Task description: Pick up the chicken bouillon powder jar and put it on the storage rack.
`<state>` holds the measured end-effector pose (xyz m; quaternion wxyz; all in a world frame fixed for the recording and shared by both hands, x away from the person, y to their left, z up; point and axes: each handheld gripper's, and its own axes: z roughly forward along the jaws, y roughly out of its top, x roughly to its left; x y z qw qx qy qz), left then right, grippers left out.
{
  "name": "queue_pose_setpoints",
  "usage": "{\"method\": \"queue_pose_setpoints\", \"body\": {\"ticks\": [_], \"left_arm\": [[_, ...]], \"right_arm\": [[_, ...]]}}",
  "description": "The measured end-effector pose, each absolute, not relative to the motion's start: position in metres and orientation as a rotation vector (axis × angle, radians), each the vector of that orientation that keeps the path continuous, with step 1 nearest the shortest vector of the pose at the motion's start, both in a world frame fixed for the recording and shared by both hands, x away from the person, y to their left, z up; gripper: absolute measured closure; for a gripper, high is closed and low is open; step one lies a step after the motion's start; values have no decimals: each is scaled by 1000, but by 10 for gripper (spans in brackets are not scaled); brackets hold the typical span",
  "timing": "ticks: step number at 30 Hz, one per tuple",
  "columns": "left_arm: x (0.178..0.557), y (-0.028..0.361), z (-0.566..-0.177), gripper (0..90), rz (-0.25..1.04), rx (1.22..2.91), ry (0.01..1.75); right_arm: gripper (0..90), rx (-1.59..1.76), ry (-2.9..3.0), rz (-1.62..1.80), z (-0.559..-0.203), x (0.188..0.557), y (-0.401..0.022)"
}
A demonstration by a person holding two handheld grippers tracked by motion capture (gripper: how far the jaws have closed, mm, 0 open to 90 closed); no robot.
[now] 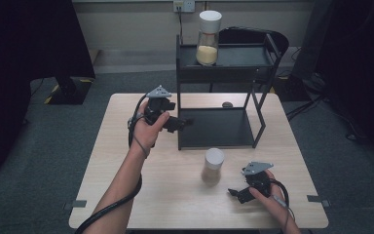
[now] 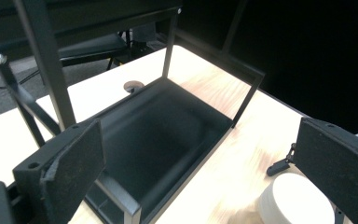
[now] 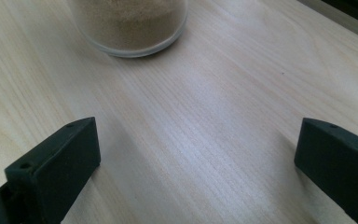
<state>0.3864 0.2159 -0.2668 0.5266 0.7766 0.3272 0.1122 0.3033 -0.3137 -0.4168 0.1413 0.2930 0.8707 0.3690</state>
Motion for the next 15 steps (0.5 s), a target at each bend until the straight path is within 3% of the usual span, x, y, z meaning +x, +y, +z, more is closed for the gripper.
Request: {"method": "queue_pose_setpoints", "body": {"ticks": [15], "left_arm": [[373,233,-302,15,262,1857,792]], "right_arm": [[0,843,2514,1065,-417,303,-314]]}}
